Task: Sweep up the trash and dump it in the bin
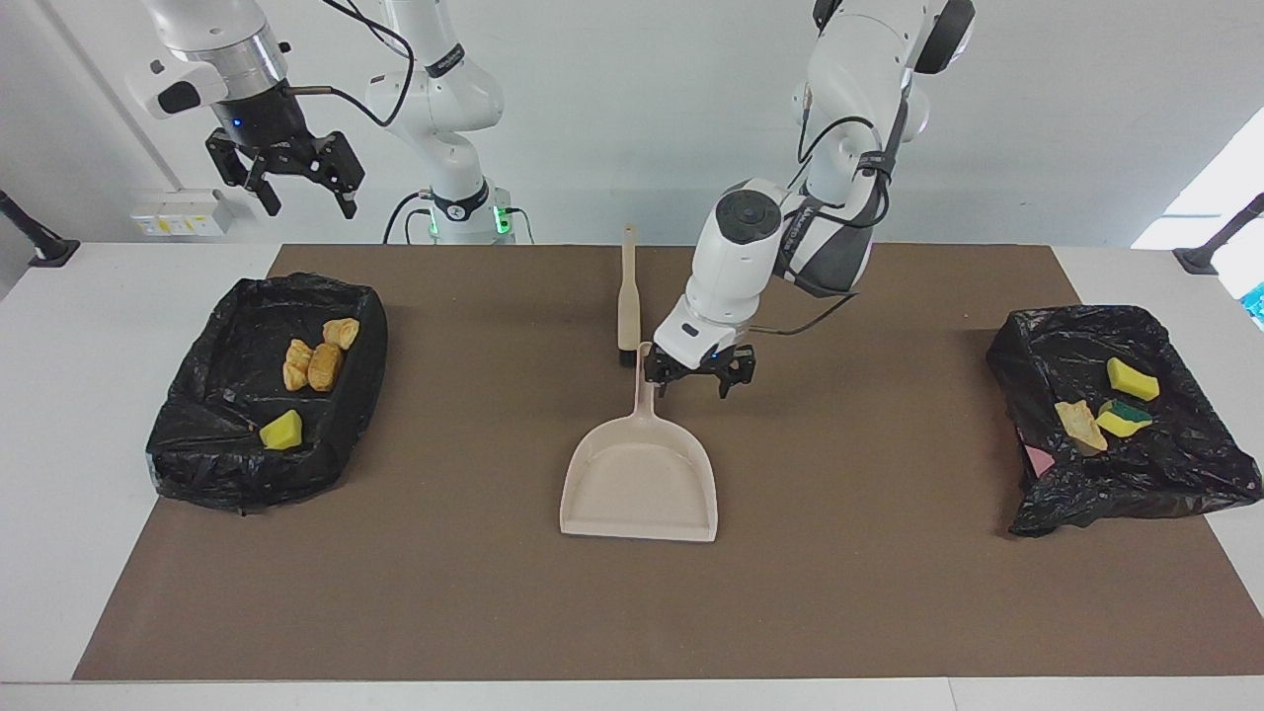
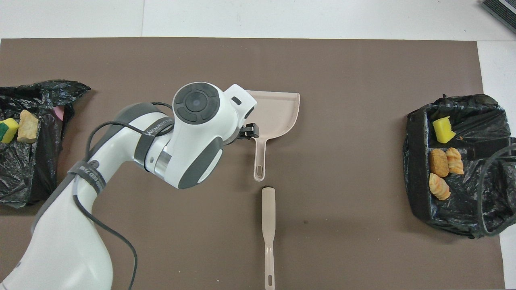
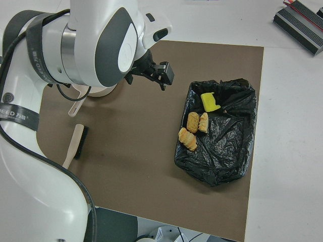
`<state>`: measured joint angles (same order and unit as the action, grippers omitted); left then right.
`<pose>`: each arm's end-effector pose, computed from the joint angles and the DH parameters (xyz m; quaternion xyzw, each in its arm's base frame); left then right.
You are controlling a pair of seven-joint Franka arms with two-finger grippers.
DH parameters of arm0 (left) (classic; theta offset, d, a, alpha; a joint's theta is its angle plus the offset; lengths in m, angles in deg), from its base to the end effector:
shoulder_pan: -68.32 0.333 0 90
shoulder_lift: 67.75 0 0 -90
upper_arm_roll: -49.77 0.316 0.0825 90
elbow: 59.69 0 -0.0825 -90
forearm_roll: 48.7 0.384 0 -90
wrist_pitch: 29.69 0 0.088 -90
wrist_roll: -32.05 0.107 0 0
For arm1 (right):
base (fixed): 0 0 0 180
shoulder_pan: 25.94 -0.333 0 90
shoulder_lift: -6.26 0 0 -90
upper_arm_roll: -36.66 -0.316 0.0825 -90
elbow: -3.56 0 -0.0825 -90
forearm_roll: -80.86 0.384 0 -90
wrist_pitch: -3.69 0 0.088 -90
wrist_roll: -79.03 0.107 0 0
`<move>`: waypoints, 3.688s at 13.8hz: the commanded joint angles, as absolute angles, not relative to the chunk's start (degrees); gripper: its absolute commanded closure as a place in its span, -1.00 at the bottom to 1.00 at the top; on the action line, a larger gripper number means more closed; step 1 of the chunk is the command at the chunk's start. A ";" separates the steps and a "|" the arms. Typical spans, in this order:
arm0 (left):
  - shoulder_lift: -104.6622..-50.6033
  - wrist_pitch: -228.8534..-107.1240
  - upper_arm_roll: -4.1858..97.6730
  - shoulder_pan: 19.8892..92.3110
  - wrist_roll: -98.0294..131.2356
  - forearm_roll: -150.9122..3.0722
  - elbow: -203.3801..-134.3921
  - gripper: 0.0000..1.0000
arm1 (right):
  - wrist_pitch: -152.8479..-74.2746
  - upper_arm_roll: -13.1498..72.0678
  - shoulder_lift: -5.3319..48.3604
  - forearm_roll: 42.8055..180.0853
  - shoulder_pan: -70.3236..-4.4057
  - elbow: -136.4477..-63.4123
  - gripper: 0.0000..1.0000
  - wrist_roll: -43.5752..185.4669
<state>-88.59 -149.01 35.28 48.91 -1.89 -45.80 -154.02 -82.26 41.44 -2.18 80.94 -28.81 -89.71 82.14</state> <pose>0.5648 -0.3547 0.4166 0.9989 -0.0013 0.0229 0.0415 0.5001 -0.0202 0.6689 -0.9990 0.0433 -0.0094 0.0069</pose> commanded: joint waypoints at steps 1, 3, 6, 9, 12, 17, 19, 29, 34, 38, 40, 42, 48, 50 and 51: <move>-86.13 -147.56 39.03 48.98 1.62 -46.94 -154.52 -1.00 | -83.77 41.49 -2.97 81.30 -28.49 -91.28 -1.00 80.09; -84.98 -147.55 42.02 48.89 7.58 -46.94 -154.43 -1.00 | -83.85 41.49 -3.23 80.95 -28.58 -91.71 -1.00 79.65; -83.31 -146.68 47.03 48.98 18.91 -47.02 -154.43 -1.00 | -85.79 41.49 -3.23 80.77 -28.58 -92.15 -1.00 78.77; -80.94 -145.45 51.87 49.24 27.71 -47.03 -154.52 -1.00 | -85.35 41.49 -3.41 80.77 -28.58 -92.51 -1.00 78.85; -79.44 -143.60 51.53 55.29 35.54 -47.03 -154.43 -1.00 | -85.78 41.49 -2.80 80.51 -28.66 -91.90 -1.00 79.12; -74.97 -137.99 51.27 61.98 41.01 -47.03 -154.35 -1.00 | -83.59 41.67 0.11 80.42 -28.31 -87.67 -1.00 79.55; -73.21 -135.09 50.57 64.17 40.84 -47.03 -154.35 -1.00 | -83.59 41.67 0.11 80.59 -27.88 -87.67 -1.00 79.39; -63.71 -119.96 48.02 68.49 34.24 -47.20 -154.35 -1.00 | -83.59 41.14 -0.33 80.33 -27.96 -87.76 -1.00 78.94; -62.92 -118.90 48.36 68.14 34.77 -49.22 -154.96 -1.00 | -83.59 41.41 -0.33 80.33 -27.96 -87.85 -1.00 78.94; -62.91 -118.99 48.28 67.97 34.95 -49.31 -154.87 -1.00 | -83.59 41.58 -0.33 80.33 -27.96 -87.85 -1.00 78.94; -62.83 -119.16 48.37 67.88 34.95 -49.31 -154.96 -1.00 | -83.59 41.58 -0.42 80.33 -27.87 -88.11 -1.00 78.94; -62.83 -119.34 48.37 67.88 34.95 -49.31 -154.96 -1.00 | -83.59 41.67 -0.42 80.33 -27.87 -88.11 -1.00 78.94; -62.91 -119.52 48.37 67.61 35.12 -49.31 -154.87 -1.00 | -83.59 41.67 -0.51 80.33 -27.87 -88.11 -1.00 78.94; -62.91 -119.52 48.37 67.61 35.21 -49.31 -154.79 -1.00 | -83.59 41.67 -0.42 80.33 -27.87 -88.20 -1.00 78.94; -62.91 -119.60 48.37 67.61 35.21 -49.22 -154.87 -1.00 | -83.59 41.67 -0.51 80.33 -27.79 -88.11 -1.00 78.94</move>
